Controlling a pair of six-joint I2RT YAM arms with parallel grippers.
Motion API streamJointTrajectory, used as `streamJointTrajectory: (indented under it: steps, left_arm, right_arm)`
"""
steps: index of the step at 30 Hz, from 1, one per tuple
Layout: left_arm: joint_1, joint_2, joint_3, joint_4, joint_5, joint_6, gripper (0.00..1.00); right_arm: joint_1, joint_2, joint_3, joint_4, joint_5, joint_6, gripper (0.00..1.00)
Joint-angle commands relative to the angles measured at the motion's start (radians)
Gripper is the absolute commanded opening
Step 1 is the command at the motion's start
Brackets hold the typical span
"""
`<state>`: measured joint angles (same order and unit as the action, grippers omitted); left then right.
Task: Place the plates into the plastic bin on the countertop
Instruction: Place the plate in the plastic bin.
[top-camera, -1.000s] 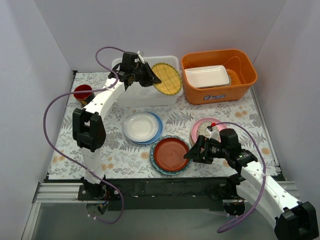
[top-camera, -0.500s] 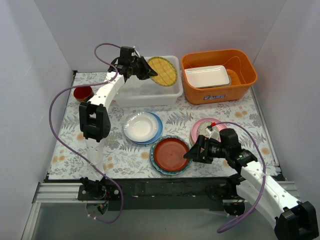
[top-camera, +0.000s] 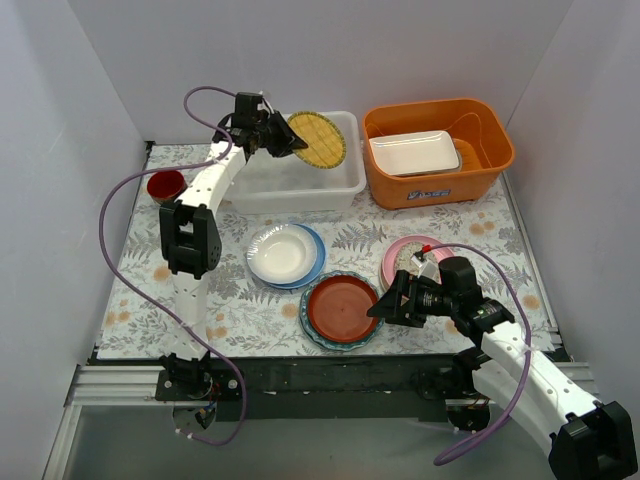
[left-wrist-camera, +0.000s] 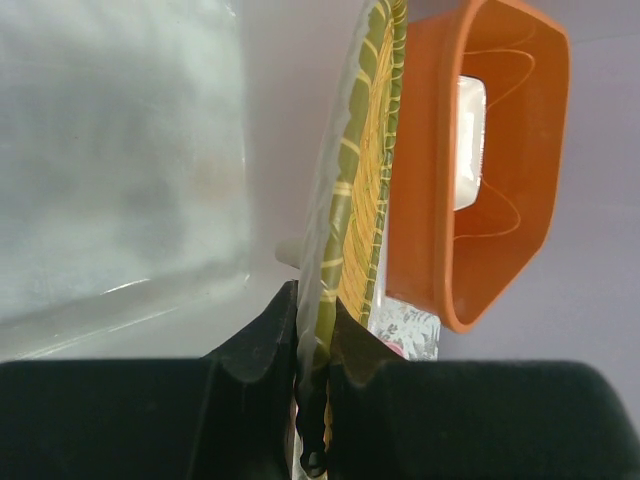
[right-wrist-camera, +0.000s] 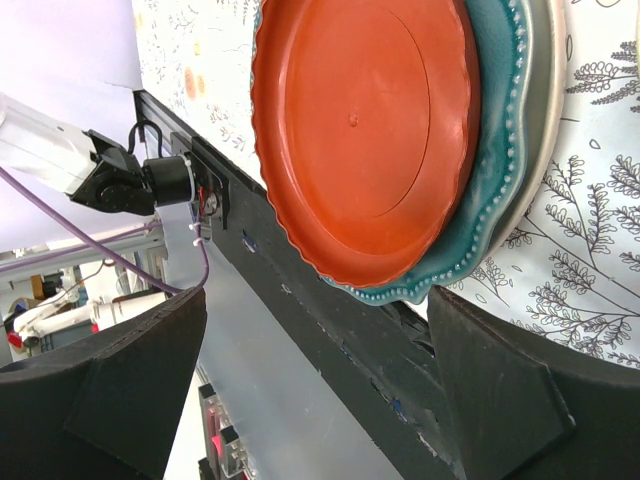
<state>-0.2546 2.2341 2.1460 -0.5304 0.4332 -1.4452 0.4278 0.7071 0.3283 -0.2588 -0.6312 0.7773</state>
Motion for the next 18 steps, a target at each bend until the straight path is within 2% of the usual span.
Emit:
streamJointTrajectory:
  steps: [1, 8, 18]
  left_arm:
    - [0.009, 0.012, 0.043, -0.002, -0.013, 0.023, 0.0]
    - [0.012, 0.038, 0.015, -0.003, -0.057, 0.039, 0.0]
    - [0.014, 0.117, 0.052, -0.054, -0.082, 0.068, 0.0]
  right_arm:
    - [0.003, 0.0, -0.005, 0.038, 0.001, -0.019, 0.98]
    - [0.003, -0.009, -0.003, 0.035, 0.01, -0.026, 0.98]
    - [0.003, -0.009, -0.006, 0.044, 0.013, -0.026, 0.98]
